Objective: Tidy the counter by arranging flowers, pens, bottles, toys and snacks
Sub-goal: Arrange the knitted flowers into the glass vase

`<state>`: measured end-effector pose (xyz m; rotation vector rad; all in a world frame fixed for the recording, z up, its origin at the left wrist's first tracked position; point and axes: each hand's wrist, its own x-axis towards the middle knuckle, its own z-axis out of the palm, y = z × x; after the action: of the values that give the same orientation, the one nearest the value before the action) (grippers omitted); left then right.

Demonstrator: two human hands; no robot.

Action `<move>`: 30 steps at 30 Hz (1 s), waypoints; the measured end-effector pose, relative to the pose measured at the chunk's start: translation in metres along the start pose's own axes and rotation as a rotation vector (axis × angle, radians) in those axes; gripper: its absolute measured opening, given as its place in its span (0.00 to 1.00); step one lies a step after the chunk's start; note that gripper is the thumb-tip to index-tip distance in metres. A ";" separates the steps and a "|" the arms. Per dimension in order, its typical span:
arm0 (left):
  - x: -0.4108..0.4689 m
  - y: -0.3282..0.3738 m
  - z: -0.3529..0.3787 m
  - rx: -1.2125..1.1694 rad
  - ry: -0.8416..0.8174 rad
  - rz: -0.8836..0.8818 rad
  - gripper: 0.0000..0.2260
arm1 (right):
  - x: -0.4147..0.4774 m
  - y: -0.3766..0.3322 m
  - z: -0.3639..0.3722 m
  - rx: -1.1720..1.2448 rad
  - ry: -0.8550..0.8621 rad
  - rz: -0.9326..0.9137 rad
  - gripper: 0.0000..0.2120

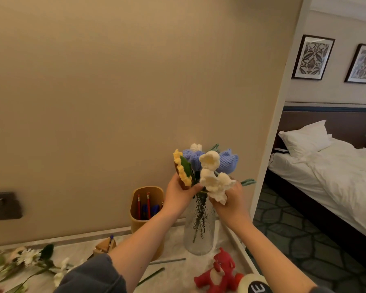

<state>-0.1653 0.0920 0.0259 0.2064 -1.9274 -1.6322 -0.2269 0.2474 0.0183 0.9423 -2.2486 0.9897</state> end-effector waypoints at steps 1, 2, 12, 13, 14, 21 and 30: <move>-0.003 -0.001 0.000 0.005 0.008 -0.024 0.24 | -0.004 -0.002 -0.002 0.040 0.024 -0.001 0.12; -0.006 -0.002 -0.001 0.003 0.014 -0.052 0.25 | -0.008 -0.003 -0.004 0.082 0.049 0.011 0.15; -0.050 -0.001 -0.027 -0.023 0.056 -0.162 0.22 | -0.052 -0.039 -0.001 0.410 0.290 0.425 0.12; -0.055 -0.001 -0.030 -0.018 0.056 -0.163 0.20 | -0.055 -0.046 0.002 0.449 0.275 0.455 0.11; -0.059 -0.001 -0.034 -0.017 0.055 -0.165 0.18 | -0.058 -0.053 0.004 0.478 0.264 0.479 0.10; -0.090 -0.010 -0.077 -0.035 0.120 -0.232 0.10 | -0.090 -0.096 0.033 0.658 0.098 0.523 0.10; -0.146 -0.030 -0.156 0.048 0.278 -0.347 0.07 | -0.111 -0.142 0.098 0.724 -0.368 0.459 0.08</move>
<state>0.0278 0.0237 -0.0419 0.7826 -1.7864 -1.6667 -0.0658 0.1446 -0.0548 0.9527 -2.5028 2.0753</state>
